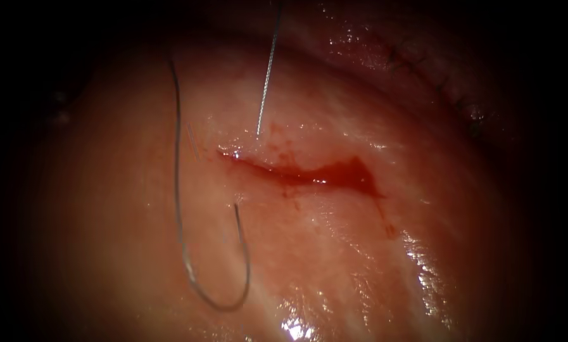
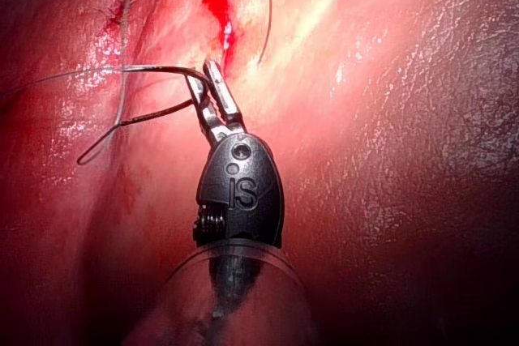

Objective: Wound Closure

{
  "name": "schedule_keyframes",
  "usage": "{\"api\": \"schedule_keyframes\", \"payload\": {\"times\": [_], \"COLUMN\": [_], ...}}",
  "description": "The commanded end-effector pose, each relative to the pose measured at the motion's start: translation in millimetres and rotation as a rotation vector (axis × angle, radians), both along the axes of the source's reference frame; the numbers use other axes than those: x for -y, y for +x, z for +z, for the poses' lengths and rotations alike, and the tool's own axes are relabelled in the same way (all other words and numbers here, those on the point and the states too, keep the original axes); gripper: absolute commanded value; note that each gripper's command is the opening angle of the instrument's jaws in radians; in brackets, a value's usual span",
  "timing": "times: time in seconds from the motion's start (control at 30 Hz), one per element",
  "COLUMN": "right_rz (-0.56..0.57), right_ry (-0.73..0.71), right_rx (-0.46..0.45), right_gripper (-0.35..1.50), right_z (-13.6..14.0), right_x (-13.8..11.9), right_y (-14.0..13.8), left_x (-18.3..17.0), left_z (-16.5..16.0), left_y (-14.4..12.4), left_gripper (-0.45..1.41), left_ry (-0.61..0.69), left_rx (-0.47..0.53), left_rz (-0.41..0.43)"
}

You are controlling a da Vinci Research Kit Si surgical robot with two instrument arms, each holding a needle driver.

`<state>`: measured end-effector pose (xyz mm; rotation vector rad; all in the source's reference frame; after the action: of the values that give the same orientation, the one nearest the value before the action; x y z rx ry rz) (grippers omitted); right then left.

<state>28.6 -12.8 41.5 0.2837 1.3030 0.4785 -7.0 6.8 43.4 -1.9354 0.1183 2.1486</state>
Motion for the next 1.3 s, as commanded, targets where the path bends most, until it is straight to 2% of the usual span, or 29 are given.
{"api": "schedule_keyframes", "payload": {"times": [0.03, 0.1, 0.2, 0.37, 0.47, 0.53, 0.67, 0.87, 1.07, 1.17, 1.23, 1.27, 1.3], "right_rz": [0.012, 0.015, 0.028, 0.064, 0.093, 0.117, 0.137, 0.136, 0.128, 0.116, 0.095, 0.082, 0.073], "right_ry": [-0.027, -0.035, -0.045, -0.058, -0.058, -0.061, -0.067, -0.073, -0.07, -0.067, -0.063, -0.068, -0.067], "right_rx": [0.008, 0.015, 0.033, 0.067, 0.092, 0.112, 0.128, 0.135, 0.122, 0.115, 0.1, 0.089, 0.085], "right_gripper": [1.3, 1.31, 1.31, 1.25, 1.2, 1.16, 1.11, 1.01, 0.91, 0.76, 0.26, 0.07, -0.31], "right_z": [1.2, 1.8, 3.9, 6.6, 9.2, 11.5, 13.8, 15.9, 16.3, 16.2, 16.2, 16.3, 16.4], "right_x": [-0.7, -1.4, -3.1, -5.2, -7.2, -8.8, -9.8, -10.5, -10.9, -10.8, -10.9, -11.0, -11.0], "right_y": [-0.1, -0.9, -2.0, -1.8, -0.5, 0.7, 1.8, 3.5, 5.3, 6.2, 6.8, 6.8, 6.8], "left_x": [0.2, -0.4, -1.8, -2.4, -2.1, -1.5, -0.6, 0.2, 1.4, 1.8, 2.4, 2.6, 2.8], "left_z": [0.4, 0.2, -0.1, -0.1, -0.1, 0.1, 0.4, 0.9, 1.5, 1.7, 2.1, 2.2, 2.3], "left_y": [0.2, 1.5, 4.9, 6.5, 5.7, 4.1, 2.0, 0.0, -1.5, -2.1, -2.9, -3.1, -3.4], "left_gripper": [-0.45, -0.45, -0.45, -0.45, -0.45, -0.45, -0.45, -0.45, -0.45, -0.45, -0.45, -0.45, -0.45], "left_ry": [0.008, 0.012, 0.025, 0.021, 0.015, -0.003, 0.001, 0.015, 0.029, 0.03, 0.036, 0.04, 0.038], "left_rx": [-0.004, -0.007, -0.024, -0.042, -0.036, -0.015, -0.01, 0.007, 0.012, 0.017, 0.02, 0.023, 0.024], "left_rz": [-0.011, -0.033, -0.099, -0.125, -0.125, -0.116, -0.091, -0.073, -0.057, -0.054, -0.043, -0.04, -0.036]}}
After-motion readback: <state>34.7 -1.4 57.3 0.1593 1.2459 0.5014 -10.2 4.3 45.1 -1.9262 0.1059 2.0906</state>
